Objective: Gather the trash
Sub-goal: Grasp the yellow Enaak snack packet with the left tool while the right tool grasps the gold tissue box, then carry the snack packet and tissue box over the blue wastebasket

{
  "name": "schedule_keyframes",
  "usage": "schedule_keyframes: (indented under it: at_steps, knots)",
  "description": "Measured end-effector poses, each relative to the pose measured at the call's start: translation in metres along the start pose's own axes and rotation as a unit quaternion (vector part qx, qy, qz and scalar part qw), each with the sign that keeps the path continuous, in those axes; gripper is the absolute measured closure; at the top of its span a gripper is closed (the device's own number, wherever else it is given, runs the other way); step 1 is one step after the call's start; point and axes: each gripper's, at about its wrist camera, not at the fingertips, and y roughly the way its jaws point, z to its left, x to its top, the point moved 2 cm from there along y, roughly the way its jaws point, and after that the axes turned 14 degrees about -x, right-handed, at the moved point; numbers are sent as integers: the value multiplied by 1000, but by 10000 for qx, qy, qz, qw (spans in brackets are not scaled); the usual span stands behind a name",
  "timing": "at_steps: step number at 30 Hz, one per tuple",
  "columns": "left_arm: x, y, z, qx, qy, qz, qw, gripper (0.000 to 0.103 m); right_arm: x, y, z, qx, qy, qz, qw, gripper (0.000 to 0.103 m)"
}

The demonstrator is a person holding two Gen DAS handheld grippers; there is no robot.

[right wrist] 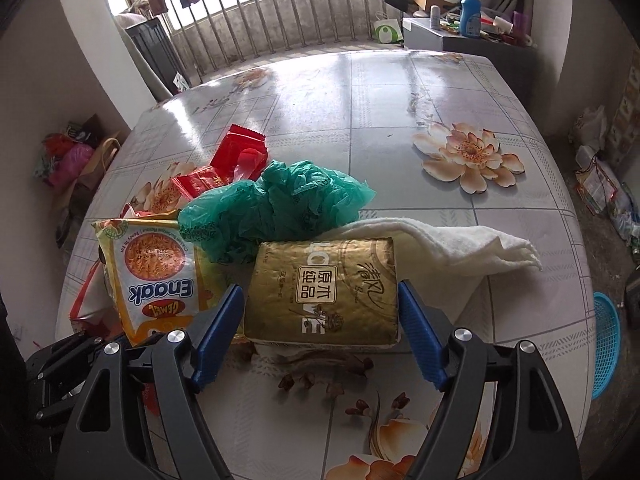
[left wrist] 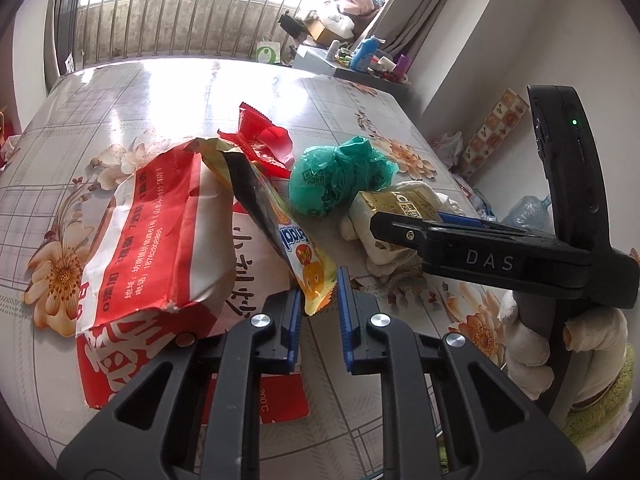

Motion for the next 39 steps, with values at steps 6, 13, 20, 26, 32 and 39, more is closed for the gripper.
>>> schedule_keyframes:
  at_steps: [6, 13, 20, 26, 32, 39]
  knots:
    - [1, 1, -2, -1, 49, -21, 10000, 90, -3, 2, -9, 132, 93, 30, 9999, 31]
    - [-1, -4, -6, -27, 198, -103, 9997, 91, -6, -12, -28, 514, 479, 34, 9975, 31]
    - [-2, -15, -24, -128, 551, -240, 9981, 92, -17, -28, -64, 1509, 1199, 122, 9812, 31]
    - [-6, -34, -52, -385, 1126, -534, 9915, 92, -28, -44, -90, 2171, 1615, 43, 9627, 31]
    - [-3, -45, -85, -760, 1654, -635, 9812, 92, -40, -66, -126, 2433, 2085, -321, 9467, 31]
    - [35, -10, -143, -1548, 2020, -301, 9666, 92, -70, -107, -226, 2049, 3243, -1170, 9161, 31]
